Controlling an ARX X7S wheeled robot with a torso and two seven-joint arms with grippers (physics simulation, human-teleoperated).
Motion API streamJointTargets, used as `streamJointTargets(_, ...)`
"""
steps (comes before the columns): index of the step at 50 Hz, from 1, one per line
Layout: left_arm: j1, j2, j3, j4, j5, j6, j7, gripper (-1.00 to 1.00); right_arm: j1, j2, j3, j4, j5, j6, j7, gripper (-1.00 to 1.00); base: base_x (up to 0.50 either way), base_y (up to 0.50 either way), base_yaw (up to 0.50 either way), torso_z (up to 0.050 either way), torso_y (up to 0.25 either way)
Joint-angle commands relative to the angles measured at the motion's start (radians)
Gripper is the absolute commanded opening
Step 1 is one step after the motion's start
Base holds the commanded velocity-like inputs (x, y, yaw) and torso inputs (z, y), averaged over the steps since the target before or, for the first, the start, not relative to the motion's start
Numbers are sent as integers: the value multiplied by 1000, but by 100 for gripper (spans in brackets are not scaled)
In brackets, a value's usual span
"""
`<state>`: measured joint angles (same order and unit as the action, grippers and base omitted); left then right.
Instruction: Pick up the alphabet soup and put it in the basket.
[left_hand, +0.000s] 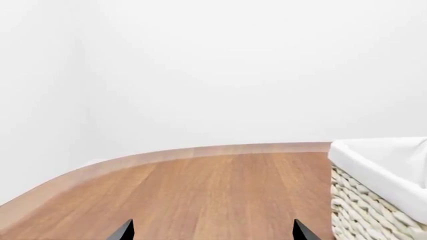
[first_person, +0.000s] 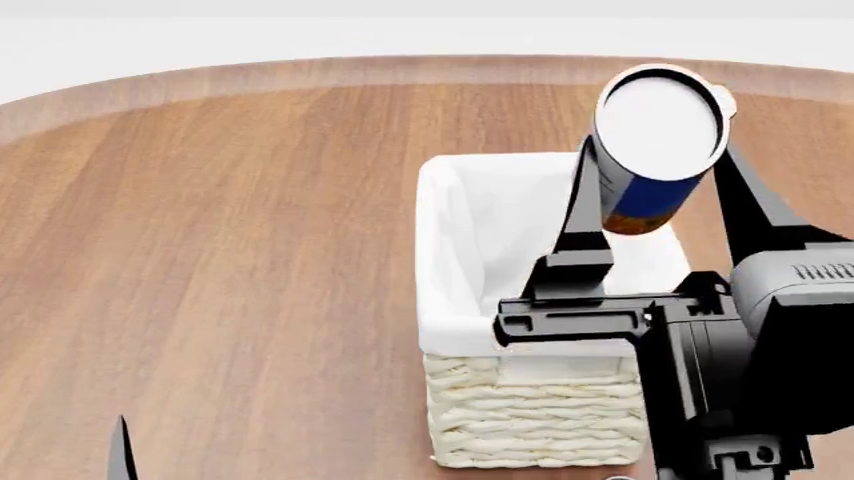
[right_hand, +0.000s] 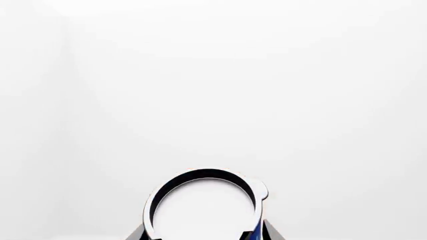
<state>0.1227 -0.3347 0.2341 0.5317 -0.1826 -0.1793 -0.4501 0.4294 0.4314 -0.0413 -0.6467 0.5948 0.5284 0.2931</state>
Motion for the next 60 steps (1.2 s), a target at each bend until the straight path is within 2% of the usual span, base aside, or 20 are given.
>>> streamJointTargets(1, 1, -4, -2, 0, -4, 3, -4, 100, 293, -70, -139, 253, -105, 6, -61, -100, 0, 0, 0, 0, 0)
streamJointTargets(6, -3, -4, 0, -8, -5, 4, -4, 100, 374, -109, -181, 400, -148, -39, -92, -100, 0, 0, 0, 0, 2)
streamJointTargets(13, -3, -6, -1, -8, -8, 5, -6, 100, 544, -185, -219, 725, -204, -124, -143, -100, 0, 0, 0, 0, 0)
streamJointTargets(26, -1, -10, -4, -9, -13, 9, -12, 100, 866, -333, -285, 1505, -333, -437, -235, -100, 0, 0, 0, 0, 1)
streamJointTargets(30, -2, -11, -3, -10, -14, 7, -13, 100, 997, -393, -293, 1841, -351, -570, -271, -100, 0, 0, 0, 0, 3)
streamJointTargets(32, -3, -11, -3, -11, -15, 7, -13, 100, 1024, -407, -288, 1910, -346, -581, -274, -100, 0, 0, 0, 0, 0)
streamJointTargets(47, -4, -15, -2, -9, -22, 7, -16, 100, 1031, -426, -259, 1955, -406, -451, -263, -100, 0, 0, 0, 0, 1)
streamJointTargets(53, -1, -18, -5, -4, -24, 6, -20, 100, 1032, -429, -261, 1955, -432, -334, -272, -100, 0, 0, 0, 0, 0)
streamJointTargets(60, 1, -21, -9, -5, -27, 8, -23, 100, 1037, -428, -241, 1955, -474, -266, -330, -100, 0, 0, 0, 0, 1)
